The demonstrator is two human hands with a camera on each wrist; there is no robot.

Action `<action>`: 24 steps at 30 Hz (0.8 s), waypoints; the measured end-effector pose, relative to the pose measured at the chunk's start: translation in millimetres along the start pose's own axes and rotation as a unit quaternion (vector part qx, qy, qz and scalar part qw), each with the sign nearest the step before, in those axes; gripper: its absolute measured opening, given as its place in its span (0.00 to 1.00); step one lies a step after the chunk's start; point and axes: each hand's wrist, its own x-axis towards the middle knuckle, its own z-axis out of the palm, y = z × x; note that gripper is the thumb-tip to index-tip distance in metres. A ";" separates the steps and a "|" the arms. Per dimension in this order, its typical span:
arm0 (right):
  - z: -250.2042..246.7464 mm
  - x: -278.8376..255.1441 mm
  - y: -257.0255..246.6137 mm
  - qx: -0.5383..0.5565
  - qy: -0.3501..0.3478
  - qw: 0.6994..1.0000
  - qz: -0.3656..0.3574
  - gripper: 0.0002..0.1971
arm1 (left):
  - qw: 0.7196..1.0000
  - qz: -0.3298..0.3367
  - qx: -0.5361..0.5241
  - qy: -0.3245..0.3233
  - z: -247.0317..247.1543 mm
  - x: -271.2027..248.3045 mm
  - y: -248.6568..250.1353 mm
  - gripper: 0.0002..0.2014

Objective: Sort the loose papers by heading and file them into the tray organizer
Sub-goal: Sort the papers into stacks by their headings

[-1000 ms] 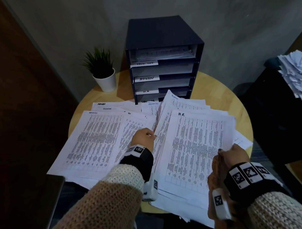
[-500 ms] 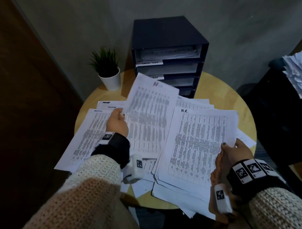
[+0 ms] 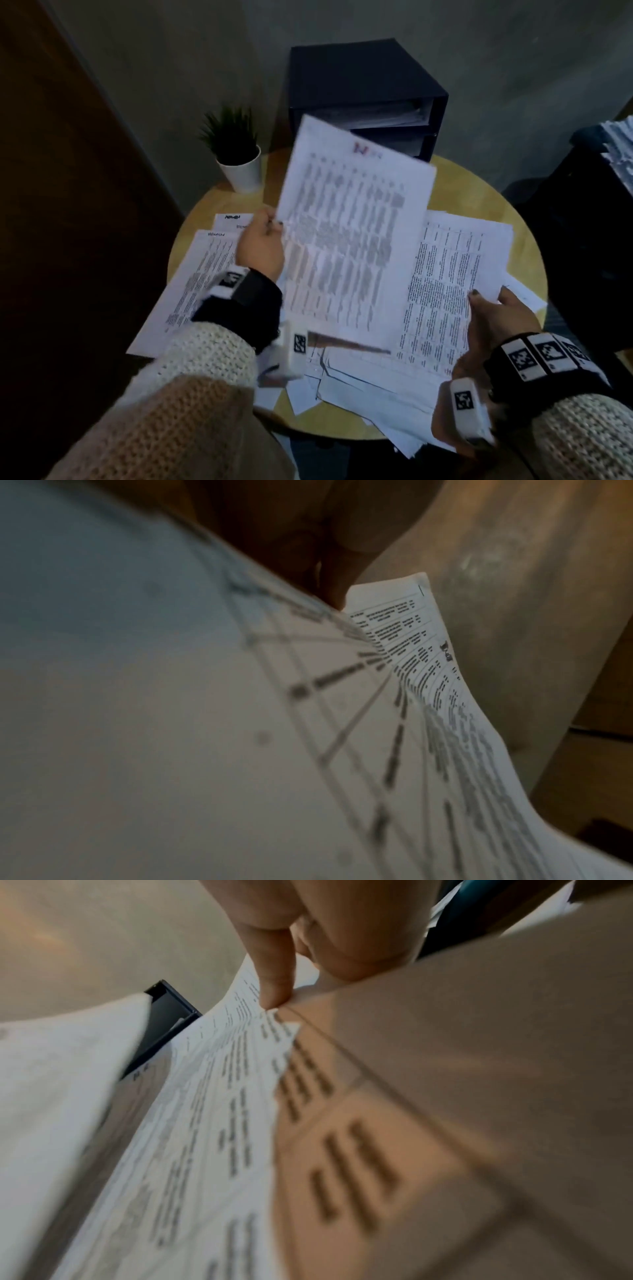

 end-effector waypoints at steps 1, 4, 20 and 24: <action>1.1 -0.6 -0.5 0.019 -0.009 1.000 0.004 0.18 | 1.000 -0.010 0.000 -0.023 9.8 -10.7 -5.6 0.11; 2.3 3.5 1.2 0.097 -0.031 0.995 0.023 0.18 | 0.994 -0.053 -0.011 -0.091 33.4 -39.0 -16.1 0.12; 2.2 0.2 4.2 0.184 -0.055 0.981 0.021 0.15 | 0.978 -0.135 -0.065 -0.146 84.0 -70.8 -14.9 0.13; -7.2 4.4 6.2 -0.101 0.001 0.994 -0.035 0.15 | 0.968 -0.114 -0.022 -0.225 93.7 -79.5 -10.2 0.16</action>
